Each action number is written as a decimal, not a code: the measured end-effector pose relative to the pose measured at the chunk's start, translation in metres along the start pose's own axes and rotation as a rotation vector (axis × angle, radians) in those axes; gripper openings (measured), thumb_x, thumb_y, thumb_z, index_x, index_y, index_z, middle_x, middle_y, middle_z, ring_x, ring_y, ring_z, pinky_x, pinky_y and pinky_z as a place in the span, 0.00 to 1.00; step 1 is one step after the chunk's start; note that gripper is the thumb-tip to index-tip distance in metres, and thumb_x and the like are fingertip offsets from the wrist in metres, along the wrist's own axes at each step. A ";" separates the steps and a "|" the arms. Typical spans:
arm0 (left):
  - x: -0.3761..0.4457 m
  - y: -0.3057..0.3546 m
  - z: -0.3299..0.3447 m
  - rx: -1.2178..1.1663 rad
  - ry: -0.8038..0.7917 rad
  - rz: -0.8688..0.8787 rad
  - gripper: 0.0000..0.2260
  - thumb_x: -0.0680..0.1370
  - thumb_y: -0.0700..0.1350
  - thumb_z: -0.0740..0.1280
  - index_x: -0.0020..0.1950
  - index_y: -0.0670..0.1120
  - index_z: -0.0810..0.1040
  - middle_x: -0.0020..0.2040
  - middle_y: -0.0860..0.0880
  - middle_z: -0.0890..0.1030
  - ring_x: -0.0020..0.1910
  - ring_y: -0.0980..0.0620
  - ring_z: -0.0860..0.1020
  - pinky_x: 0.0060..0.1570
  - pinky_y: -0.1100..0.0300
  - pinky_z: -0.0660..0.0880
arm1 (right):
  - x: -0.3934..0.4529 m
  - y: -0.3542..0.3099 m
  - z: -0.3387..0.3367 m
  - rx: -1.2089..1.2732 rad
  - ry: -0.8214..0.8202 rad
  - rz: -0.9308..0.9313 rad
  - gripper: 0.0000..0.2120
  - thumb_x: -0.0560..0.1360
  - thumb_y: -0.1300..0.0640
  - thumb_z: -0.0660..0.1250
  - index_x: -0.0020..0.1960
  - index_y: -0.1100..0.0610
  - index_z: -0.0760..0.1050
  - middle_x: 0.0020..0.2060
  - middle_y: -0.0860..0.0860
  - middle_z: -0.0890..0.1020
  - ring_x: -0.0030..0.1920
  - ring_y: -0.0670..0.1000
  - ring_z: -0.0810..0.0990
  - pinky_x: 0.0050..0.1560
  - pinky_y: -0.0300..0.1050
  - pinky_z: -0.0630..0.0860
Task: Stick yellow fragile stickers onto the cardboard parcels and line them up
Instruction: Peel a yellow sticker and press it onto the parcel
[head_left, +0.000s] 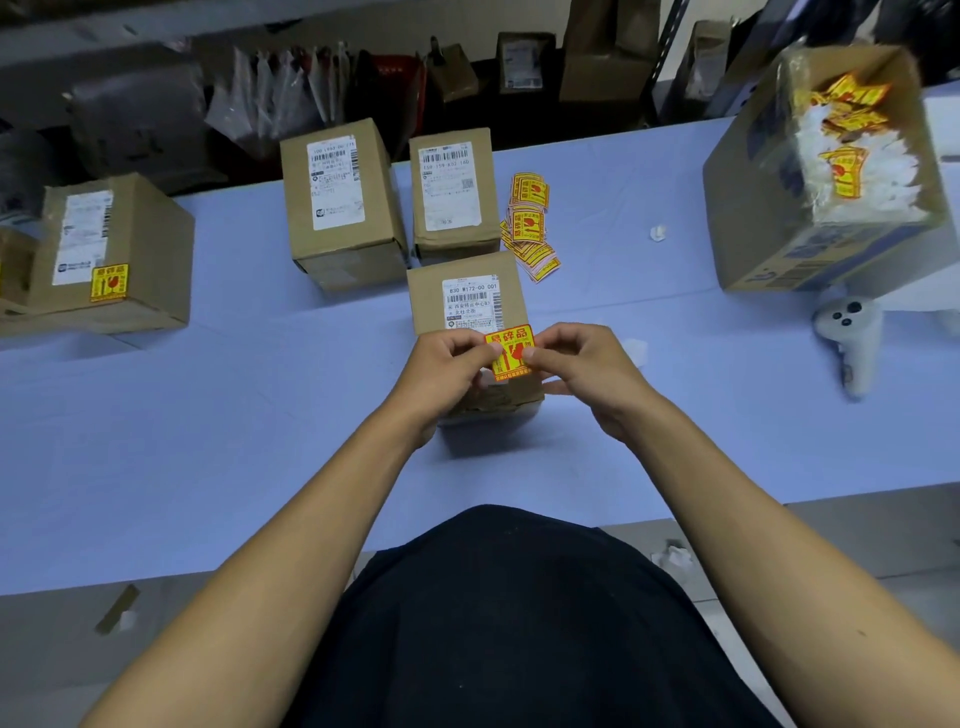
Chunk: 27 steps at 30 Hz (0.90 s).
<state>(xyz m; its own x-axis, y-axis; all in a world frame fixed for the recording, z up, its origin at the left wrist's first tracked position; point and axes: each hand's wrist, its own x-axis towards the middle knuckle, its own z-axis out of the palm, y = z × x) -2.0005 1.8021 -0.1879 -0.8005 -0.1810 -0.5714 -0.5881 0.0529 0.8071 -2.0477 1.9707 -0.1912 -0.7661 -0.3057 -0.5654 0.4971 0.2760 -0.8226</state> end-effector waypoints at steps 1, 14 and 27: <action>0.002 -0.002 0.001 0.046 -0.010 -0.036 0.08 0.80 0.44 0.68 0.42 0.46 0.83 0.39 0.48 0.82 0.33 0.54 0.75 0.36 0.60 0.75 | 0.000 0.003 -0.001 -0.030 0.013 0.019 0.03 0.76 0.60 0.72 0.44 0.58 0.80 0.37 0.50 0.83 0.38 0.47 0.81 0.38 0.38 0.79; 0.015 0.000 0.015 0.729 0.060 0.091 0.12 0.77 0.47 0.69 0.37 0.43 0.84 0.33 0.45 0.81 0.38 0.47 0.78 0.33 0.57 0.70 | 0.005 0.025 0.001 -0.132 0.132 0.102 0.10 0.71 0.58 0.77 0.47 0.55 0.77 0.41 0.55 0.83 0.39 0.50 0.80 0.37 0.44 0.76; 0.011 -0.001 0.021 0.618 0.065 0.041 0.10 0.73 0.46 0.76 0.48 0.46 0.77 0.35 0.47 0.83 0.32 0.50 0.82 0.37 0.57 0.78 | 0.003 0.031 0.000 -0.154 0.172 0.102 0.08 0.70 0.58 0.77 0.42 0.55 0.77 0.39 0.55 0.82 0.37 0.50 0.79 0.36 0.44 0.78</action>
<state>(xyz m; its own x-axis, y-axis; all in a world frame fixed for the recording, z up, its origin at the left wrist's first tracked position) -2.0116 1.8204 -0.1979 -0.8265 -0.2249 -0.5161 -0.5310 0.6158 0.5821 -2.0350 1.9785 -0.2183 -0.7799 -0.1133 -0.6156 0.5173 0.4371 -0.7358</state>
